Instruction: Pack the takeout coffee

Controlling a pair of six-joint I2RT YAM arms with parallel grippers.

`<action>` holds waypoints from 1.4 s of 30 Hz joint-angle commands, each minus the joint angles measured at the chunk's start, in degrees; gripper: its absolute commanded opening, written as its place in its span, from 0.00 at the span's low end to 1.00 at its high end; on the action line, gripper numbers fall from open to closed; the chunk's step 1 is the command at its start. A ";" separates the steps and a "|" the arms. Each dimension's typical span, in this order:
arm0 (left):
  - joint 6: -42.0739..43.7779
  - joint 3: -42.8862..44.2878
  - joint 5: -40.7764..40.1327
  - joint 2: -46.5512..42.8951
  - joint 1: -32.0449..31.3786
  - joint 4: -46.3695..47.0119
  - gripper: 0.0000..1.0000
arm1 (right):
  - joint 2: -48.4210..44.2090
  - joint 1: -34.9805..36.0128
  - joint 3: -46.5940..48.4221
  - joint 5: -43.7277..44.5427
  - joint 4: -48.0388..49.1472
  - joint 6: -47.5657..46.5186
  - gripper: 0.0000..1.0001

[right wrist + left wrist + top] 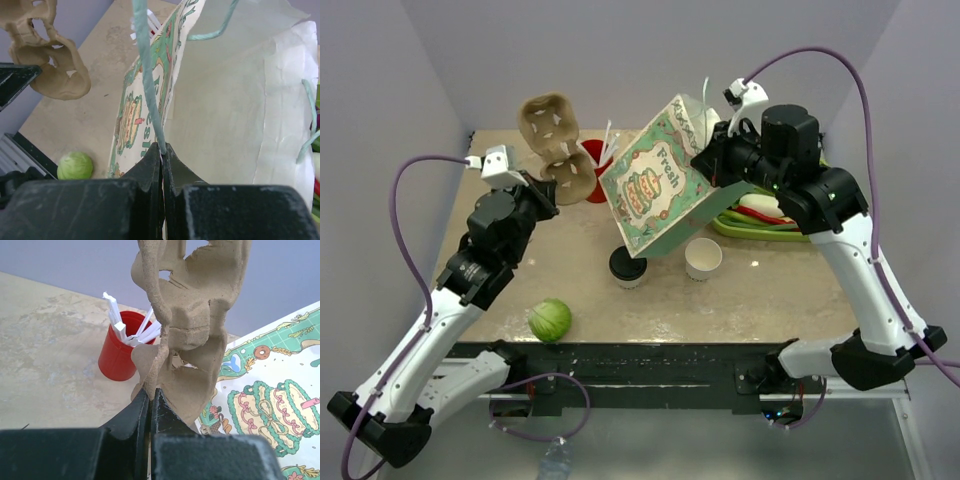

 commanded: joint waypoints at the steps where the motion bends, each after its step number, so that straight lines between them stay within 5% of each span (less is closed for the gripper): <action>1: -0.10 -1.09 -2.57 -0.16 0.38 0.05 0.00 | -3.12 1.71 -2.83 5.29 5.80 4.49 0.00; 31: 0.08 -1.26 -1.16 0.54 0.30 0.49 0.00 | -5.49 1.80 -14.08 2.66 10.99 11.70 0.00; 42: 0.25 -1.09 -1.07 0.72 0.30 0.31 0.00 | -8.30 1.71 -19.09 8.81 8.09 12.05 0.00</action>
